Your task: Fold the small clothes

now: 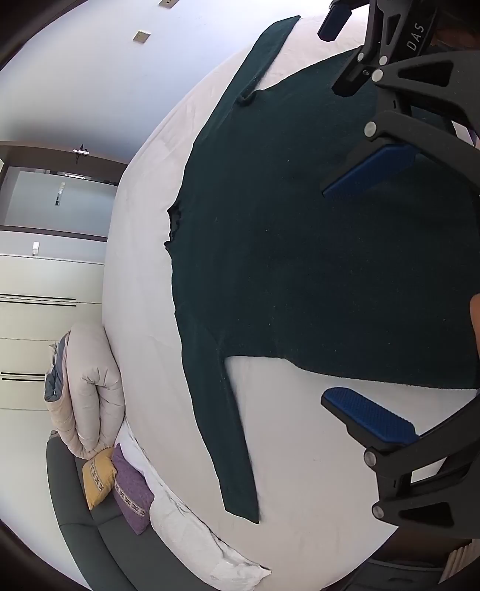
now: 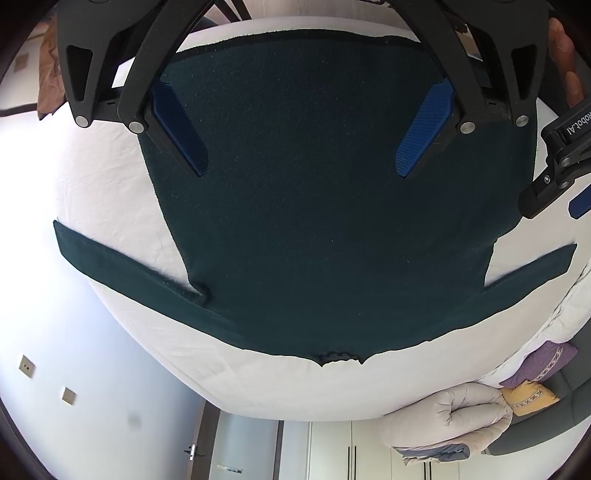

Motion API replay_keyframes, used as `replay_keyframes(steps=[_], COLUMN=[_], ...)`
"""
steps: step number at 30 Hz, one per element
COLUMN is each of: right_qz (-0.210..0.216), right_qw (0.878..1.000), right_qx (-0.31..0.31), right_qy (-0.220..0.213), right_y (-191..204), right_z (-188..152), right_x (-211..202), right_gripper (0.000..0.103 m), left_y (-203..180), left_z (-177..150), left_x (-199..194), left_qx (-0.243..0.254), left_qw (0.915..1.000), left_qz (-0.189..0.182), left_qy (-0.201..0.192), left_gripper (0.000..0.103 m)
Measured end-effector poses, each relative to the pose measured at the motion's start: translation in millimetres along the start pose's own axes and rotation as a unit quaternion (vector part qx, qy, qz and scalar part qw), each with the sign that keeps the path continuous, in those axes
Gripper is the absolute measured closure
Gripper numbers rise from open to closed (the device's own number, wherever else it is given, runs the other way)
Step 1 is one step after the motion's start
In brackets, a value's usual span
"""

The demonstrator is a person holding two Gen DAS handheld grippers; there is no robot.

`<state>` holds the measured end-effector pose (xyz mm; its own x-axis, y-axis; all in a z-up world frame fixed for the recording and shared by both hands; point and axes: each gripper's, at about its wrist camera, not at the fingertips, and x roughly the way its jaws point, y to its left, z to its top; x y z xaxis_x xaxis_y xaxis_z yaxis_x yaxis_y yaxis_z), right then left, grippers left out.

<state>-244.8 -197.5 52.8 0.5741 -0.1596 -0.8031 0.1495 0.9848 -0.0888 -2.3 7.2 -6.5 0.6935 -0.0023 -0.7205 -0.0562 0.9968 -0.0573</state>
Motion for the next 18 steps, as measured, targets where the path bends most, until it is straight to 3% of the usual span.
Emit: replay_keyframes(steps=[18], right_qz=[-0.005], right_qw=[1.000], right_qx=[-0.003], right_qy=[-0.002], right_y=[0.2], right_z=[-1.2], right_x=[0.3], right_gripper=[0.000], left_y=[4.0], left_z=[1.2], left_x=[-1.0], left_qx=[-0.005], left_qw=[1.0000], left_qz=[-0.002], left_qy=[0.002], left_gripper=[0.000])
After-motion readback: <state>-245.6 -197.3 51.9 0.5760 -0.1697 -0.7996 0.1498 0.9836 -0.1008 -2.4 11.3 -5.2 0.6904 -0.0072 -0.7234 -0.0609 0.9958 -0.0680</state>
